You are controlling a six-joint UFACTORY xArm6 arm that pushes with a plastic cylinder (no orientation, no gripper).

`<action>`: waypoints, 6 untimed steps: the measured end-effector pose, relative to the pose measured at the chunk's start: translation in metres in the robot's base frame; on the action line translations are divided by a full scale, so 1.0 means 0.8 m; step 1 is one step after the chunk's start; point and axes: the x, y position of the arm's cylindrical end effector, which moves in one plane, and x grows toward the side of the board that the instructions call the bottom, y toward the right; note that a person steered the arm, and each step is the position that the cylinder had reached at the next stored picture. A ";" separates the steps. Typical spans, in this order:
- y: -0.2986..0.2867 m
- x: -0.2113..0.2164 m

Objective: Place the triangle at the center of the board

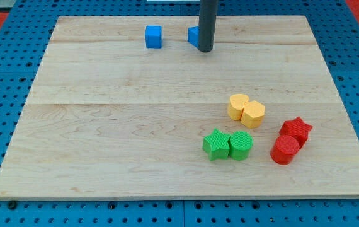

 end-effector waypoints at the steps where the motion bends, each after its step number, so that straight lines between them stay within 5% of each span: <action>1: 0.022 -0.041; 3: -0.016 -0.059; 6: -0.060 0.010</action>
